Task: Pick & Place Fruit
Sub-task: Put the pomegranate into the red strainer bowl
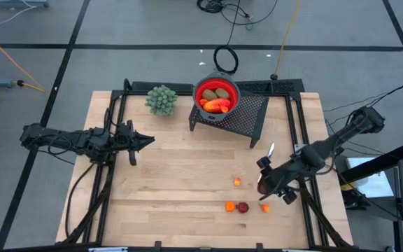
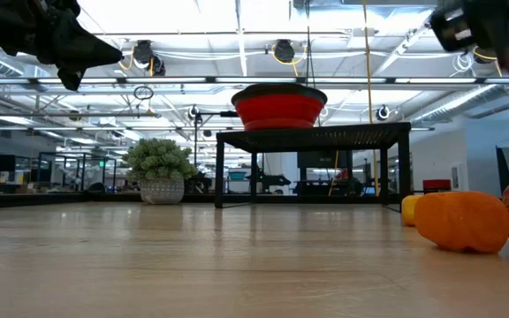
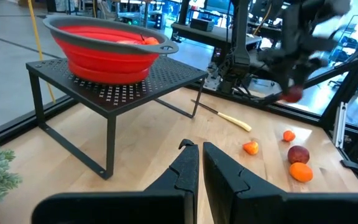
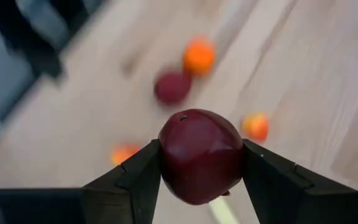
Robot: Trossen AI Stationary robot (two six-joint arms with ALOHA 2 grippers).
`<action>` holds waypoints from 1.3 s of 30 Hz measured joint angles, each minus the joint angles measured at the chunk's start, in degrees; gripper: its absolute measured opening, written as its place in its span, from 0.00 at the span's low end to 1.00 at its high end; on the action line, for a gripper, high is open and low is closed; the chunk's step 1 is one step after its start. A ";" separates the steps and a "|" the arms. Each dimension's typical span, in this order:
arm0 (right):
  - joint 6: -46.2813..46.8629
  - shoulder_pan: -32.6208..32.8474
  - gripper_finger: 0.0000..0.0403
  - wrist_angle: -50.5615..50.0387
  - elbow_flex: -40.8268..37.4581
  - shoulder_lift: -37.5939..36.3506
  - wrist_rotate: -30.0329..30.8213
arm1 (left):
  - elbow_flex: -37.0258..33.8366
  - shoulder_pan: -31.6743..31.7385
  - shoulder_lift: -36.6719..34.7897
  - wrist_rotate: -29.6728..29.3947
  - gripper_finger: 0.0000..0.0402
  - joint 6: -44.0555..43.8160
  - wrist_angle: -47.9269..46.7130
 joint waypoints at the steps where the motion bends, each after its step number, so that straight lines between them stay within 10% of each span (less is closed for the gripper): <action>1: 1.17 0.00 0.49 1.71 0.83 -0.30 0.00 | 0.00 0.00 0.00 0.00 0.05 0.23 0.02; 20: 7.97 -1.12 0.49 49.55 2.35 -1.16 -0.22 | 0.00 0.00 0.00 0.00 0.05 3.45 0.02; 39: 17.28 -6.37 0.49 65.07 2.35 -1.18 4.24 | 0.00 0.01 0.00 0.00 0.05 3.45 0.04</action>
